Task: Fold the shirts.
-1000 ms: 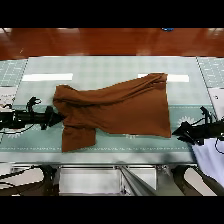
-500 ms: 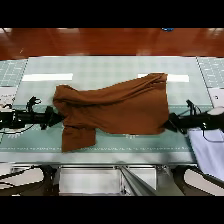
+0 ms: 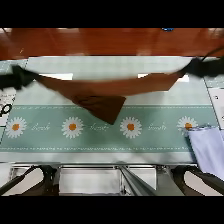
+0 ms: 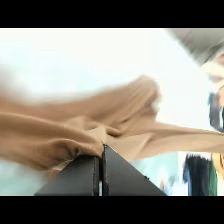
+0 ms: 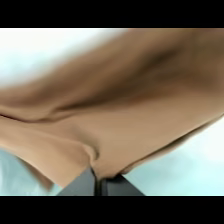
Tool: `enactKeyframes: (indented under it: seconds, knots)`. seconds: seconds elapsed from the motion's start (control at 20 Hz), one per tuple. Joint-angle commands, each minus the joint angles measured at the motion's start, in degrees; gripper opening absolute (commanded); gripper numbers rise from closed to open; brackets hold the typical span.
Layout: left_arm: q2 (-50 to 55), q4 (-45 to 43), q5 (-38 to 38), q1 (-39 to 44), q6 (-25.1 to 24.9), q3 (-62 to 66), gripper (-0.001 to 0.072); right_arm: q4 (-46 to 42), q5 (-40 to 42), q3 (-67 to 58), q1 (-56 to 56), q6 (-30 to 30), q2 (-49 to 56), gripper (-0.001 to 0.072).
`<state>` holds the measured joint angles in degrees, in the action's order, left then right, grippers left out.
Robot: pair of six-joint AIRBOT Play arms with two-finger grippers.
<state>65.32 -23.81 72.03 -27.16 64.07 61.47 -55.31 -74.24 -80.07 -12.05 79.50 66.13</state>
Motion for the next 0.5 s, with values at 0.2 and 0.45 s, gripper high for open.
enactKeyframes:
  seconds: [0.2, 0.45]
  knots:
    - [-9.1, -6.1, 0.6, -0.1, 12.5, 40.5, 0.0014, -11.3, -4.4, -43.0, 0.3, 6.4, -4.2, 0.0029]
    - [-20.0, -19.5, 0.7, -0.1, 14.3, 48.0, 0.0014, -16.8, -4.3, -42.5, 0.3, 6.4, -15.8, 0.0029]
